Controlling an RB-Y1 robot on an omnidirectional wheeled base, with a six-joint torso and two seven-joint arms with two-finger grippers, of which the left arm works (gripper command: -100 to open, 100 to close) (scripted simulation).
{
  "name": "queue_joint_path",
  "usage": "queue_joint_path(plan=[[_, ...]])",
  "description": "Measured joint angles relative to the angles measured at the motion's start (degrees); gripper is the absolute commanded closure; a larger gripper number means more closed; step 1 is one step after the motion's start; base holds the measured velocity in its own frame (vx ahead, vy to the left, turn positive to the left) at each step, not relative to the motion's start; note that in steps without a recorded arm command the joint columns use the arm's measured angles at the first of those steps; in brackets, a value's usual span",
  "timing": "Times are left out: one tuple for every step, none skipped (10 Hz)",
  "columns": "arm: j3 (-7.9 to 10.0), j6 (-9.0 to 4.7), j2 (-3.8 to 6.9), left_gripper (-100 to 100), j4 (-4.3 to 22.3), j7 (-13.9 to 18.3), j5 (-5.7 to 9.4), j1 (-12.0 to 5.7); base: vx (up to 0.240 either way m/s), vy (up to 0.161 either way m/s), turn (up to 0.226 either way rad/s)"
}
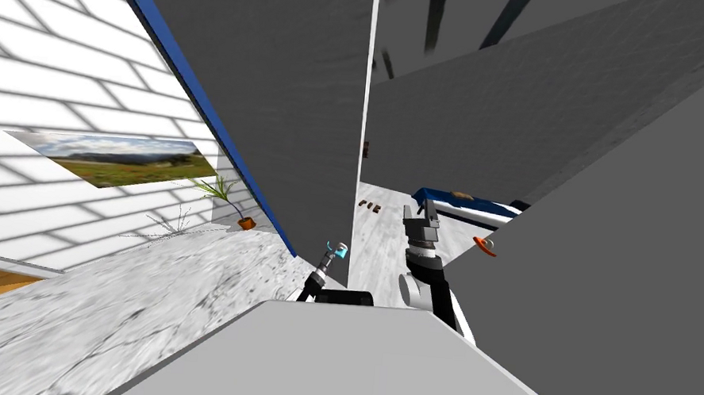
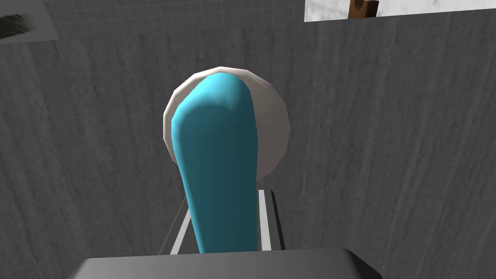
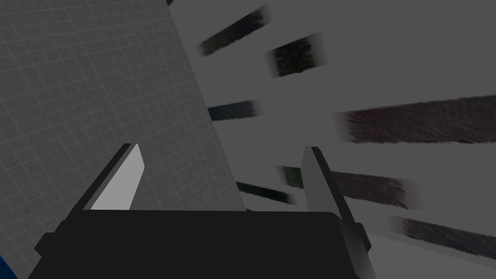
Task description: Push the door open
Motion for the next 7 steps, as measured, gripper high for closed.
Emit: queue_joint_path(plan=[[0.57, 0.35, 0.11, 100, -0.3, 0.0, 0.24, -0.02, 0.097, -0.104, 0.046], [1.15, 0.62, -0.16, 100, -0.4, -0.3, 0.44, -0.13, 0.086, -0.090, 0.049], [1.92, 0.43, -0.87, 100, 0.8, -0.8, 0.70, -1.01, 0.083, -0.090, 0.034], [2.41, 0.60, -0.91, 100, 0.6, -1.1, 0.89, -0.91, 0.081, -0.094, 0.039], [2.91, 1.12, -0.71, 100, 0.1, -1.1, 1.10, -0.78, 0.081, -0.083, 0.051], [3.68, 0.88, -1.00, 100, 1.3, -1.2, 1.41, -1.62, 0.087, -0.083, 0.051], [4.21, 0.90, -1.24, 100, 1.3, -1.6, 1.59, -1.43, 0.089, -0.102, 0.046]])
